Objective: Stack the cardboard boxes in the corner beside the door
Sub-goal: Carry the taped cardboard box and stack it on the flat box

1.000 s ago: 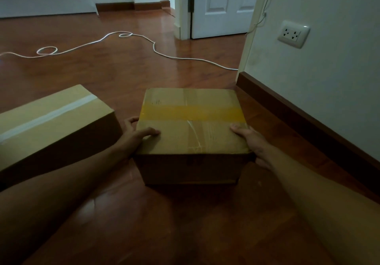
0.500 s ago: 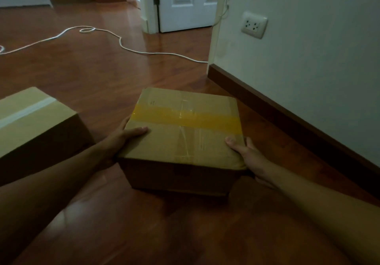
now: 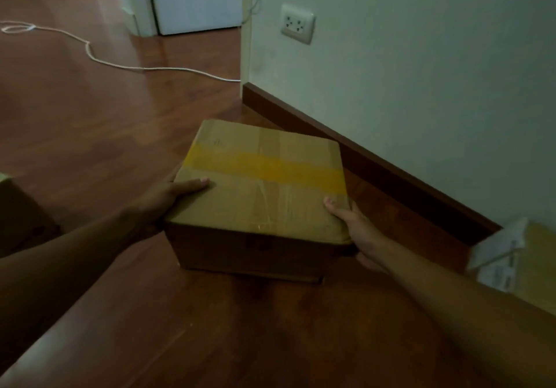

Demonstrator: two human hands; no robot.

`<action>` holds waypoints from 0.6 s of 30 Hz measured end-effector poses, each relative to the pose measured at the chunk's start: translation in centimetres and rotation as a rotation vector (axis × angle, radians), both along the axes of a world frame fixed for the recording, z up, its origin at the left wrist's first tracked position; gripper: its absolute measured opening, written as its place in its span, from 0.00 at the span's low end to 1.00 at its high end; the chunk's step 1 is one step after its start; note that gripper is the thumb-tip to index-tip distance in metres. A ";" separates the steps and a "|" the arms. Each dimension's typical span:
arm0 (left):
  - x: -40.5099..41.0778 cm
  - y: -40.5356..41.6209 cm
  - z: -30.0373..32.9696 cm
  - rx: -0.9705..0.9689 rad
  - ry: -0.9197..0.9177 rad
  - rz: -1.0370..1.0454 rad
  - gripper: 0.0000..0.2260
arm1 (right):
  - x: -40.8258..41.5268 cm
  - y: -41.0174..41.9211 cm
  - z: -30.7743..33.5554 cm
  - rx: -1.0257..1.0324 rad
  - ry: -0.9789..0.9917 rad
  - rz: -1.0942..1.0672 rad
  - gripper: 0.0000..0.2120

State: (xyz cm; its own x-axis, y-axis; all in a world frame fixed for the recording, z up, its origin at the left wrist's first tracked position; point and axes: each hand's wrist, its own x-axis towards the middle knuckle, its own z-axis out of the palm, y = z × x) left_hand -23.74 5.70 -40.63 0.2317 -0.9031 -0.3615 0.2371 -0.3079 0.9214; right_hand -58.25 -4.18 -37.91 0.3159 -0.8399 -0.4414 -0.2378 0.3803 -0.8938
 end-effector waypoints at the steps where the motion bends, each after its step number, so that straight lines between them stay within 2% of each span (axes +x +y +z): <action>1: -1.3 0.2 0.8 -0.002 -0.029 -0.025 0.23 | -1.0 0.1 0.3 0.015 0.012 -0.014 0.39; 4: -4.4 0.9 1.5 -0.094 -0.025 -0.091 0.37 | -3.5 0.8 0.8 0.064 0.021 -0.024 0.35; 6: -4.5 0.9 1.1 -0.124 -0.014 -0.083 0.41 | -4.6 1.6 0.7 0.095 -0.013 -0.006 0.31; 10: -4.8 1.1 2.0 -0.106 -0.030 -0.085 0.48 | -5.6 2.7 -0.2 0.042 -0.040 -0.032 0.37; 14: -5.2 1.1 2.4 -0.091 -0.045 -0.071 0.31 | -5.7 2.0 -0.5 -0.057 -0.024 -0.107 0.34; 16: -5.6 1.1 2.5 -0.095 -0.063 -0.054 0.28 | -5.6 0.8 -0.2 -0.065 -0.044 -0.121 0.30; 18: -6.0 1.1 2.7 -0.104 -0.054 -0.059 0.30 | -5.2 0.0 0.4 -0.063 -0.036 -0.095 0.29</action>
State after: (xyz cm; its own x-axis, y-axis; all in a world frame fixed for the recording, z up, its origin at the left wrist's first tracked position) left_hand -29.75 6.76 -37.96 0.1938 -0.9478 -0.2534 0.1705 -0.2218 0.9601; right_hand -63.40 -4.21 -37.51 0.2478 -0.8926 -0.3766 -0.1706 0.3424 -0.9239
